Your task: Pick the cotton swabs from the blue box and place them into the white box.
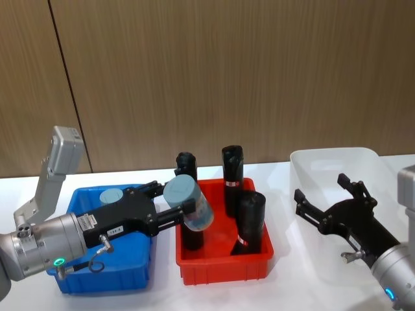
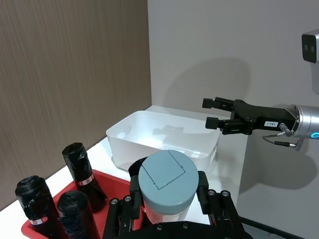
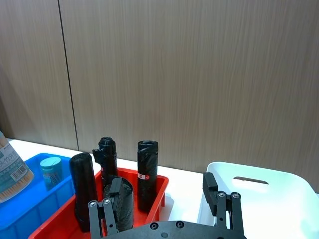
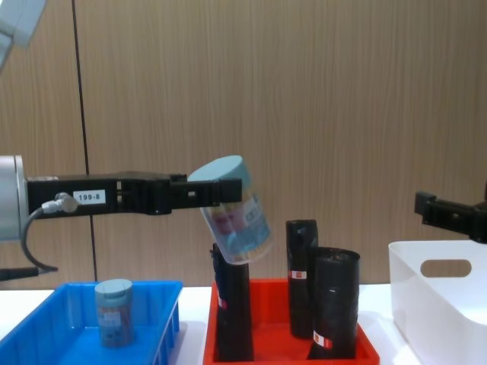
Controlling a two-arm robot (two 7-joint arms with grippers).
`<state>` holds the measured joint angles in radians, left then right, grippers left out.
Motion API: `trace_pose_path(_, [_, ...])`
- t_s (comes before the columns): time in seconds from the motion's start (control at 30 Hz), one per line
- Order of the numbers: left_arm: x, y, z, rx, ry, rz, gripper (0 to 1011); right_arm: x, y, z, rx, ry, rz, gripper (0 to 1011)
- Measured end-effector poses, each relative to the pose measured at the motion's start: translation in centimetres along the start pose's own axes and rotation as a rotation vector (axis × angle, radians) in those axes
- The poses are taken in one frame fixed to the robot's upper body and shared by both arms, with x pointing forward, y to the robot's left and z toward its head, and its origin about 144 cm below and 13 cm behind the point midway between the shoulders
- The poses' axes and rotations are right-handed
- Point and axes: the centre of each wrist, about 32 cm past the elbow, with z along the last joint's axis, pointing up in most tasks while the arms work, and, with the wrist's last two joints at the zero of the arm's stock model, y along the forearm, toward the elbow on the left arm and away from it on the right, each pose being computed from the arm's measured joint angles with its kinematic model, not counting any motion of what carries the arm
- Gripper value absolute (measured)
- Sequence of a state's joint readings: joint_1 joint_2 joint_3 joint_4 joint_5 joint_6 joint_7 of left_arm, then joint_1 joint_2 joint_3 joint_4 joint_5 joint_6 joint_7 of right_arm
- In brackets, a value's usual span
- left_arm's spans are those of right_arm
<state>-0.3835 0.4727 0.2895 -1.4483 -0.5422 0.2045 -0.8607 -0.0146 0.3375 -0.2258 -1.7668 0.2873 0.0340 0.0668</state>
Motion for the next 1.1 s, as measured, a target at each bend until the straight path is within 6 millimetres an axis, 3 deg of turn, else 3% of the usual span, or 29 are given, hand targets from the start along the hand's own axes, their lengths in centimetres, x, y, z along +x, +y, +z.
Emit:
trace_pose_path(0.5, [0.1,0.1,-0.4,-0.002,0.037,-0.002,660,0.2,0.0,0.1,-0.005,0.001,0.030,1002])
trace_pose_path(1.1, [0.2,0.1,-0.5,-0.003,0.049,-0.002,659,1.8,0.4,1.6,-0.054,0.009,0.234,1002])
